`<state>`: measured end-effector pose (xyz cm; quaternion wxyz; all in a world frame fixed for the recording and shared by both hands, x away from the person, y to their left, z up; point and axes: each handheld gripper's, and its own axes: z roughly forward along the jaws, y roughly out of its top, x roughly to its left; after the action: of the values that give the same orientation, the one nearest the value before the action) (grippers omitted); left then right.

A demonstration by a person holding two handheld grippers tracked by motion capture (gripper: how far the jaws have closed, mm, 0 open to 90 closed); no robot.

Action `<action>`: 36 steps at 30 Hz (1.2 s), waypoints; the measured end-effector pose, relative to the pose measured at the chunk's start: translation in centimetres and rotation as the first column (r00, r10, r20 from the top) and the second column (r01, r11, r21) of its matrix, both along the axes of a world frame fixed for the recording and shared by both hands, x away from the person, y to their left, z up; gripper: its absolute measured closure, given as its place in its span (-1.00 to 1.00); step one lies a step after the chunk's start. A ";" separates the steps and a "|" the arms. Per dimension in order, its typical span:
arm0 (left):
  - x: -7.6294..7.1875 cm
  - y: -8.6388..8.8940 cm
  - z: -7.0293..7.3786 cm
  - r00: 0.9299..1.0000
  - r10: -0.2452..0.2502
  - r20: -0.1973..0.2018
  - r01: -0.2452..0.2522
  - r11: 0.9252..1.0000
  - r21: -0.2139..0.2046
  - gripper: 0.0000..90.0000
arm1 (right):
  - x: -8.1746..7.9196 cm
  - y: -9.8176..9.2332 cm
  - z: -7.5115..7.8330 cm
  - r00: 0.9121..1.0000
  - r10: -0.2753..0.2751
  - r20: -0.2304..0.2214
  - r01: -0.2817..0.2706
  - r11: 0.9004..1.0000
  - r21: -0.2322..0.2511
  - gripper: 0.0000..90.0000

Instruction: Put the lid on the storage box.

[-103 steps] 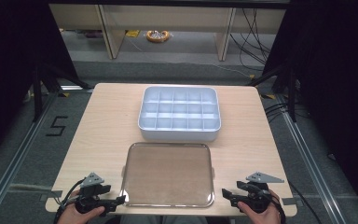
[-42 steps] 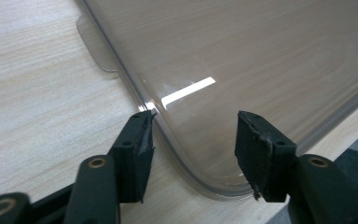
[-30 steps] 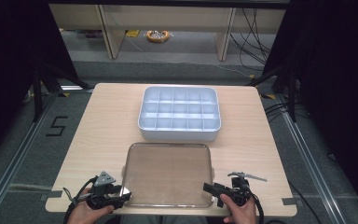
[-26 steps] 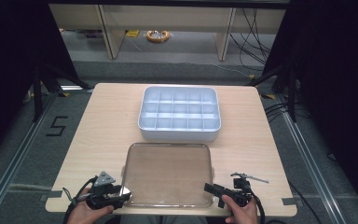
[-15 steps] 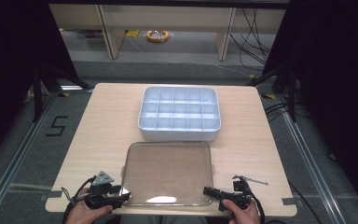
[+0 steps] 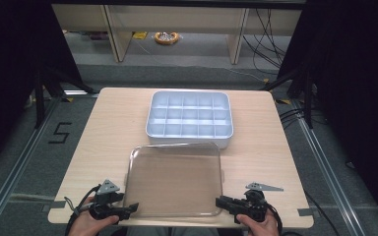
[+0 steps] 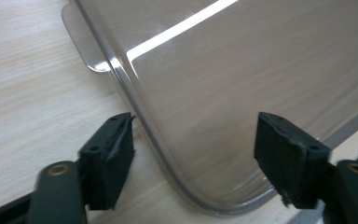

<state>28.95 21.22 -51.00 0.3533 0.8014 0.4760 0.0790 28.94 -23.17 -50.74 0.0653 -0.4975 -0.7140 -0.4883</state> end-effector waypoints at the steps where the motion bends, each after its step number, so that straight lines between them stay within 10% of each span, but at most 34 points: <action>1: 0.0 0.0 0.0 1.000 0.000 0.000 0.000 1.000 0.000 -0.36 | 0.0 0.0 -0.1 1.000 -0.006 0.008 0.006 1.000 0.000 0.53; 8: 0.7 0.9 -0.1 0.998 0.046 -0.047 -0.051 0.992 -0.113 -0.30 | -0.2 0.2 0.4 1.000 0.008 0.011 -0.009 0.999 0.035 0.53; 9: 0.9 1.1 -0.1 0.998 0.037 -0.052 -0.043 0.992 -0.116 -0.28 | 0.1 0.1 0.2 0.998 0.021 0.065 -0.021 1.000 -0.008 0.54; 13: 1.7 2.0 -0.3 0.992 0.065 -0.109 -0.087 0.973 -0.213 -0.11 | -0.1 0.6 0.4 0.998 0.043 0.039 -0.044 0.999 0.028 0.60; 16: 1.7 2.1 -0.3 0.991 0.059 -0.117 -0.084 0.971 -0.224 0.02 | 0.2 0.2 0.1 0.997 0.026 0.070 -0.026 1.000 0.002 0.60; 18: 1.4 2.0 -0.2 0.992 0.046 -0.114 -0.070 0.974 -0.214 0.05 | -0.1 0.2 0.4 1.000 0.015 0.006 -0.015 0.999 0.033 0.59; 19: 1.4 2.0 -0.2 0.992 0.046 -0.114 -0.070 0.974 -0.214 0.06 | 0.3 0.1 0.0 0.998 0.011 0.065 -0.010 1.000 -0.009 0.59; 20: 1.3 2.0 0.0 0.994 0.049 -0.100 -0.070 0.974 -0.215 0.09 | 0.1 0.2 0.2 1.000 0.005 0.019 -0.005 1.000 0.007 0.59; 26: 1.0 2.2 0.3 0.996 0.058 -0.067 -0.073 0.966 -0.248 0.30 | 0.2 0.4 0.5 0.998 0.005 0.067 0.001 0.996 -0.091 0.59; 31: 0.5 1.7 0.8 0.997 0.068 -0.024 -0.072 0.971 -0.227 0.36 | -0.2 1.2 0.9 0.999 -0.021 0.026 0.025 0.982 -0.186 0.59; 36: 0.3 1.7 1.1 0.997 0.075 -0.015 -0.076 0.969 -0.236 0.42 | -0.4 1.8 1.6 0.996 -0.006 0.094 0.035 0.951 -0.308 0.56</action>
<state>29.25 22.87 -49.89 0.4414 0.7352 0.5134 0.0328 28.58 -21.38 -49.11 -0.0518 -0.4860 -0.7787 -0.3934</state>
